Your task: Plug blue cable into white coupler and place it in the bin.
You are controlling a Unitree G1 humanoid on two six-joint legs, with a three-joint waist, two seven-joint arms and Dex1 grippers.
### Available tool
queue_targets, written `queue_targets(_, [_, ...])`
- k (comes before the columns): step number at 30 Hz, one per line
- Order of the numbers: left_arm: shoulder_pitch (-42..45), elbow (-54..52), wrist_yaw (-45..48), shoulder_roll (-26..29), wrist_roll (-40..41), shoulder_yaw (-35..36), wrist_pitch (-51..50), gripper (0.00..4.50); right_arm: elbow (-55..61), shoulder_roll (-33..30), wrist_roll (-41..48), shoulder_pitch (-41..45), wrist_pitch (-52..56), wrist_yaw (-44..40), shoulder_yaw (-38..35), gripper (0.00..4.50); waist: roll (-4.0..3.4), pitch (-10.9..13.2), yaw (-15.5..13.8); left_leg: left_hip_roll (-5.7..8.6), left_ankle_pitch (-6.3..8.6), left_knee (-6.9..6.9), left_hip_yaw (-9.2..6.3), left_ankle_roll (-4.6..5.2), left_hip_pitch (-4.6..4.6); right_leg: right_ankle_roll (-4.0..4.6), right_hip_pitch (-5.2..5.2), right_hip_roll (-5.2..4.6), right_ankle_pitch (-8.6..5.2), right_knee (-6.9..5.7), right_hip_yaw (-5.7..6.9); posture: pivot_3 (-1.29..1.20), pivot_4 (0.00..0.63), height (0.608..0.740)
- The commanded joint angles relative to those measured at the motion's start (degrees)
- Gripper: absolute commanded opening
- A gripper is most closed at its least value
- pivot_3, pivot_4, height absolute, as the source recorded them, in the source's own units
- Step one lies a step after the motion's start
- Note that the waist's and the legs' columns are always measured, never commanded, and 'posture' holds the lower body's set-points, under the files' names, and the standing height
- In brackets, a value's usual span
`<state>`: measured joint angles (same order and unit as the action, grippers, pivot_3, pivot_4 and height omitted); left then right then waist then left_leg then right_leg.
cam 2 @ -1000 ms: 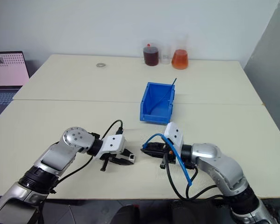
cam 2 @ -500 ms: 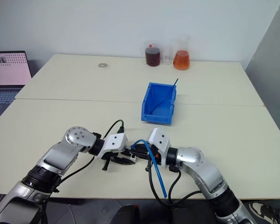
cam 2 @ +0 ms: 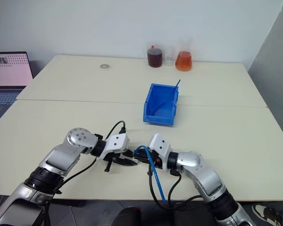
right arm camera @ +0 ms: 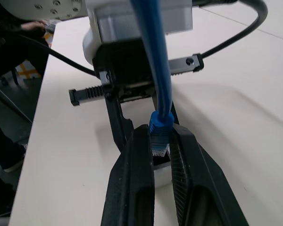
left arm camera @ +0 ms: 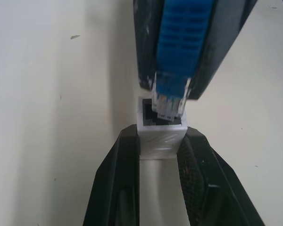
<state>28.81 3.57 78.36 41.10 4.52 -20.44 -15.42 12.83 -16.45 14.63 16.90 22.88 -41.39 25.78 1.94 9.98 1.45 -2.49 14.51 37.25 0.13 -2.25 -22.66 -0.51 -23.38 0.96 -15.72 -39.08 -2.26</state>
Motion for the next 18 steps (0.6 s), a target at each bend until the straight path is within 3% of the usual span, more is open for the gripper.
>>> queue_targets(1, [-0.4, 1.6, -0.1, -0.4, -1.0, -1.04, 0.61, 0.77, 0.62, 0.17, -0.33, 0.05, -1.9, -1.23, -0.4, 0.19, 0.0, 0.0, 0.0, 0.0, 0.0, 0.0, 0.0, 0.0, 0.02, 0.0, 0.03, 0.0, 0.0, 0.0, 0.0, 0.0, 0.15, 0.74])
queue_targets(18, [-1.94, -0.34, 0.68, 0.4, -0.38, -0.74, 0.7, 0.77, -3.43, 1.03, -1.74, 0.84, -4.16, -2.93, -0.68, 0.19, -0.01, -0.03, 0.07, -0.01, 0.0, 0.01, 0.01, 0.0, 0.1, 0.0, 0.07, 0.02, 0.0, -0.02, -0.01, 0.0, 0.15, 0.74])
